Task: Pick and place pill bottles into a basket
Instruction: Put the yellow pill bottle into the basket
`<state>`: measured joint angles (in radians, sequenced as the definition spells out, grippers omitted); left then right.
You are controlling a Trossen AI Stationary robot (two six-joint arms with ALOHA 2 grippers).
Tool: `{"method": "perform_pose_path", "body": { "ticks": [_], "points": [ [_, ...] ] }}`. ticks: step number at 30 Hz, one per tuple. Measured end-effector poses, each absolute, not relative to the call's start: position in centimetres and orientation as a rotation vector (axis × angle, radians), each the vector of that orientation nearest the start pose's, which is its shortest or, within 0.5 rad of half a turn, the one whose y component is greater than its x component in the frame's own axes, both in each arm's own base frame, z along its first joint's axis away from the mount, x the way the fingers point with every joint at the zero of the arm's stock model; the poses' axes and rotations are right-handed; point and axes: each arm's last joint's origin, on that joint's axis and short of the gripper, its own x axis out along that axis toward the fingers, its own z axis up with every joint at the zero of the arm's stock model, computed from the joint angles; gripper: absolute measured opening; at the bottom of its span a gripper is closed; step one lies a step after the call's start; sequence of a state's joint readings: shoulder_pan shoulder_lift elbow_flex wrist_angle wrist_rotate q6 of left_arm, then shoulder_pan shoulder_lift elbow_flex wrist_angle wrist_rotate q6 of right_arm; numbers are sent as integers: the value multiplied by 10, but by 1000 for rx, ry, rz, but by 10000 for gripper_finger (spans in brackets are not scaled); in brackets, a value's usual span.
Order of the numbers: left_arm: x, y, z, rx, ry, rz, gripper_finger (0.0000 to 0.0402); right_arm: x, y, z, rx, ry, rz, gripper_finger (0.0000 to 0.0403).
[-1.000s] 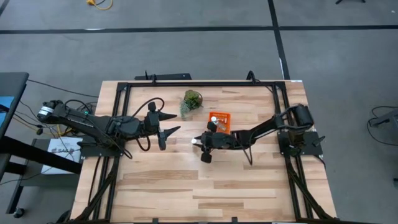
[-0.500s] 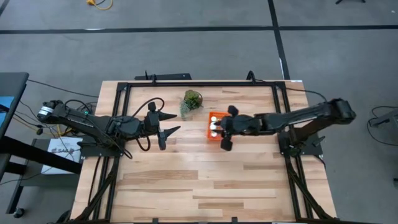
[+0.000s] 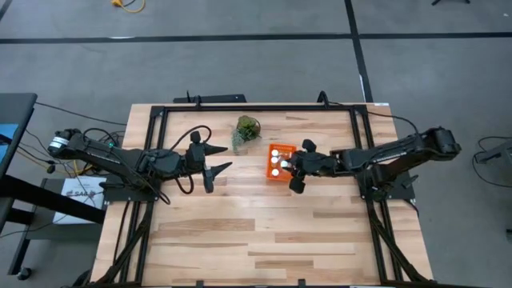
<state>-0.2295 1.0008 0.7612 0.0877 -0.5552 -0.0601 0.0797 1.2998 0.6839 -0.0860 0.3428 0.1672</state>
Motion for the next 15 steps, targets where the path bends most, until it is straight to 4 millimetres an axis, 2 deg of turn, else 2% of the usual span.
{"method": "perform_pose_path", "body": {
  "ticks": [12,15],
  "points": [
    [219,-35,312,-6,130,330,222,267,0,179,19,746,-356,115],
    [219,-35,312,-6,130,330,222,269,0,174,16,761,-357,130]
  ]
}}
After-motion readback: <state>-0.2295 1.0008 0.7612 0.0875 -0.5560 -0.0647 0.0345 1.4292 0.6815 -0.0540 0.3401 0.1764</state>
